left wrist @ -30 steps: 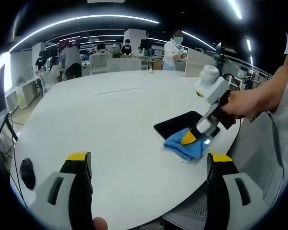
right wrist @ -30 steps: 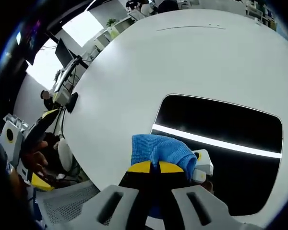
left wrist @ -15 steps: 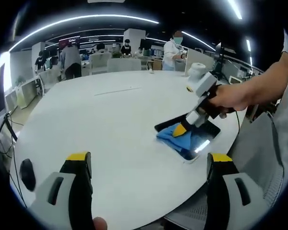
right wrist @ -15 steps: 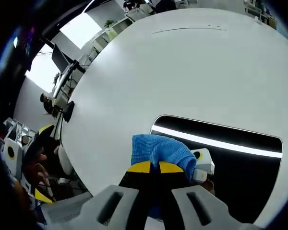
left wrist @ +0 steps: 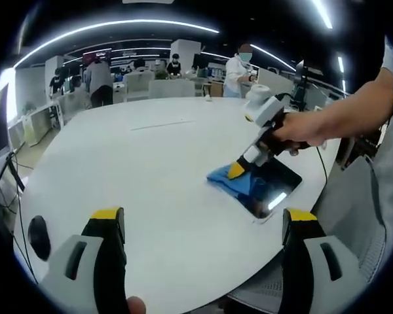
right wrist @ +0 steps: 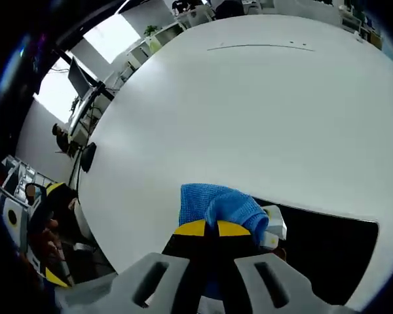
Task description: Wipe the mirror surface with the cleaning cloth until all visible marks leave the cleaned area.
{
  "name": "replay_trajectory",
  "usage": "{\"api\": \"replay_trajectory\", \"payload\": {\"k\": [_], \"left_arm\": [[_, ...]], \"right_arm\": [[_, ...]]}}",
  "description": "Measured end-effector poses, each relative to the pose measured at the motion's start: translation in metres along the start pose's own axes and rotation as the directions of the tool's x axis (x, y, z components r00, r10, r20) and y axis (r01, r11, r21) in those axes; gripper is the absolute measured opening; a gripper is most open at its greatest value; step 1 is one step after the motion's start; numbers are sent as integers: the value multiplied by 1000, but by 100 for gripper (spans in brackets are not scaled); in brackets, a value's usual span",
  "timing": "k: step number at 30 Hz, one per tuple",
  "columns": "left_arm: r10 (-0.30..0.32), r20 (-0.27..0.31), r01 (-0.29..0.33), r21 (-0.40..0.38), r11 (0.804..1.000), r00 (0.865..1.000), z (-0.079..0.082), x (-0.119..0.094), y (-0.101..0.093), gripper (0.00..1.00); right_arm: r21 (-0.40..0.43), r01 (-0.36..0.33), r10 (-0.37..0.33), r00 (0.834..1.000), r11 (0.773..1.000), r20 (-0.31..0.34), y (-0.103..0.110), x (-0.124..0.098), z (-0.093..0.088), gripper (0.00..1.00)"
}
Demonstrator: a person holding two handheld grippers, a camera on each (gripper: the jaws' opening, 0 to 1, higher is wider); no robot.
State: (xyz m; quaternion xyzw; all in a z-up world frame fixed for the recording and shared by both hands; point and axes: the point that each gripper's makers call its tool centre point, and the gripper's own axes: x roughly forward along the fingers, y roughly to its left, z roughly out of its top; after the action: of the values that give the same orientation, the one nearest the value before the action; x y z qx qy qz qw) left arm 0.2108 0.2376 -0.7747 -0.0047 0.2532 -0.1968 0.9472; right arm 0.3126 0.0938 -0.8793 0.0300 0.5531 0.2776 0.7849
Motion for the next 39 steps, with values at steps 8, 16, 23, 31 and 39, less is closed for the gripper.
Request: {"api": "replay_trajectory", "payload": {"k": [8,16,23,31,39], "left_arm": [[4,9,-4,-3,1000,1000,7,-2,4,99],[4,24,-4,11,1000,1000,9,-6,8,99],[2,65,4,-99,995,998,19,-9,5,99],[0,71,3,-49,999,998,22,-11,9,99],[-5,51,7,-41,999,999,17,-11,7,99]], "right_arm": [[-1,11,-11,1000,1000,2,-4,5,14,0],[-21,18,-18,1000,1000,-4,-4,6,16,0],[-30,6,-6,1000,1000,-3,-5,6,16,0],[-32,5,-6,1000,999,-3,-10,3,15,0],[-26,17,-17,1000,1000,4,-24,-5,12,0]]}}
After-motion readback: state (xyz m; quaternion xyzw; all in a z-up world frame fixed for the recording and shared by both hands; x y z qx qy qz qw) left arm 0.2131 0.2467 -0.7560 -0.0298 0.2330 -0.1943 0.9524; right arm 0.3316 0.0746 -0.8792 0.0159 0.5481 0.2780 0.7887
